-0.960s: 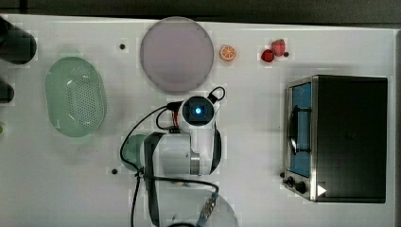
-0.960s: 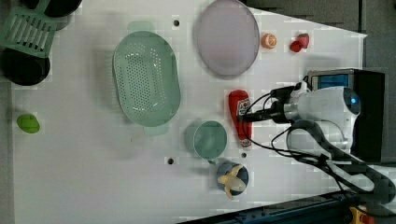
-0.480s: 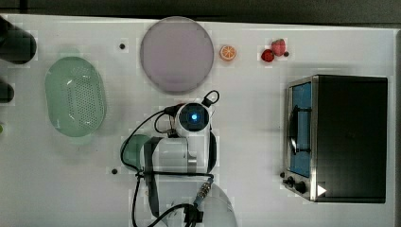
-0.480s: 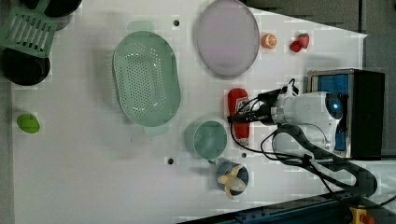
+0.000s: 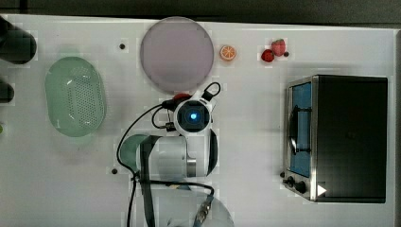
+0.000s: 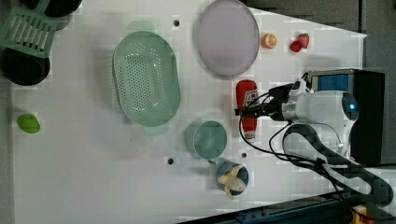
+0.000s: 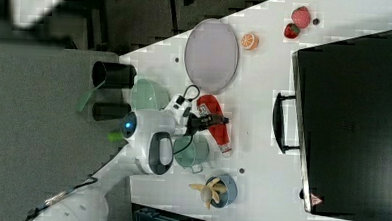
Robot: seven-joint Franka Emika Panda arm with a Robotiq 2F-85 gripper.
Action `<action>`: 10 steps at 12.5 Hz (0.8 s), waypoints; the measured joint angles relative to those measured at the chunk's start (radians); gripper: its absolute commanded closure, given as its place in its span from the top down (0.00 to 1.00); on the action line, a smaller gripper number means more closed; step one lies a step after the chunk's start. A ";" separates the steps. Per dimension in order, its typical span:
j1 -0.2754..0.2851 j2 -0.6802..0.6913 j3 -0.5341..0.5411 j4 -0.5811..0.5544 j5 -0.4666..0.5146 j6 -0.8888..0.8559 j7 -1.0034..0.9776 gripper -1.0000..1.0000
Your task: Pick ketchup from table and place on plate.
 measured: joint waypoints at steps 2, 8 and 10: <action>0.004 -0.072 -0.006 0.000 0.009 -0.083 0.005 0.65; 0.002 -0.289 -0.006 0.146 0.014 -0.468 0.014 0.65; 0.002 -0.258 -0.009 0.297 0.015 -0.538 0.016 0.65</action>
